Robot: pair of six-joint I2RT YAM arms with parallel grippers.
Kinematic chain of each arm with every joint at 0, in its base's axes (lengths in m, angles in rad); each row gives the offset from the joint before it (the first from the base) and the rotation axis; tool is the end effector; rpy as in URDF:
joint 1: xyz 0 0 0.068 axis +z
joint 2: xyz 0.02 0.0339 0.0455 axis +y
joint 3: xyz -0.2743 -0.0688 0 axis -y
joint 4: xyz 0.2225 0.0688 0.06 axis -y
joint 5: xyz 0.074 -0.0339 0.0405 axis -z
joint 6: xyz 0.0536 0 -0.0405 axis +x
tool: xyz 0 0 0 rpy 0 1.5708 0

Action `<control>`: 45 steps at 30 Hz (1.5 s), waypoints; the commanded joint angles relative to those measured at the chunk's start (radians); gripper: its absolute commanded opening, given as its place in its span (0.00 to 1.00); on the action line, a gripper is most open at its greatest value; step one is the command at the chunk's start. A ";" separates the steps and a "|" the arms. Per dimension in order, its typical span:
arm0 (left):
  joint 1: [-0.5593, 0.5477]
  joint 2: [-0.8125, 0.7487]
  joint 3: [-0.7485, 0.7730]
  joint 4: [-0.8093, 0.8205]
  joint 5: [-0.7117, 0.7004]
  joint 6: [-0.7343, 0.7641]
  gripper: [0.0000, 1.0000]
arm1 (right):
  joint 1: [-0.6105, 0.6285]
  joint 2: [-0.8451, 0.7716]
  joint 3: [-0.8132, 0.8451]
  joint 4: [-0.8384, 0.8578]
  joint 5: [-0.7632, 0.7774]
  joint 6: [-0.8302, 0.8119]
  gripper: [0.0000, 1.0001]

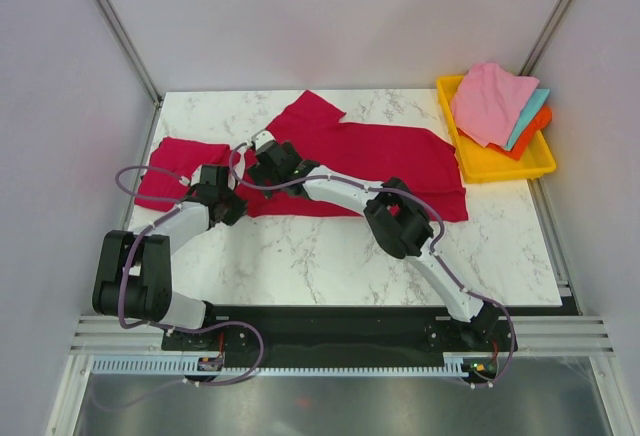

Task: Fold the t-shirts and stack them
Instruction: Fold the tshirt

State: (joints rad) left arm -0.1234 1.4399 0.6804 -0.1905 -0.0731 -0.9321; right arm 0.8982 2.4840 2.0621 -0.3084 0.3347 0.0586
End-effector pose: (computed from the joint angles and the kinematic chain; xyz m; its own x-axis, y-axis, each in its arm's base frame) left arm 0.2595 -0.0282 0.1721 -0.5459 -0.7392 -0.3945 -0.6001 0.6735 -0.4316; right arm 0.3611 0.4251 0.1616 -0.4492 -0.4752 -0.7565 -0.5610 0.8091 -0.1751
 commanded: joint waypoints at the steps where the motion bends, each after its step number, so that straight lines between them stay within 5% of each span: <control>1: 0.007 -0.026 -0.013 -0.001 -0.008 -0.024 0.02 | 0.008 -0.017 0.012 0.012 0.098 -0.011 0.98; 15: 0.008 -0.042 -0.018 -0.009 -0.021 -0.028 0.02 | -0.016 -0.201 -0.167 0.136 0.092 0.055 0.95; 24: 0.008 -0.127 -0.061 -0.024 -0.065 -0.071 0.02 | -0.105 -0.508 -0.538 0.215 0.070 0.296 0.81; 38: 0.019 -0.265 -0.101 -0.090 -0.189 -0.146 0.02 | -0.309 -1.124 -1.195 0.118 0.371 0.701 0.62; 45: 0.053 -0.277 -0.111 -0.122 -0.217 -0.175 0.02 | -0.459 -1.169 -1.336 0.123 0.363 0.823 0.60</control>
State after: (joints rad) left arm -0.0910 1.1843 0.5774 -0.2787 -0.2142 -1.0550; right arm 0.4870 1.3045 0.7658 -0.1921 0.6762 0.7872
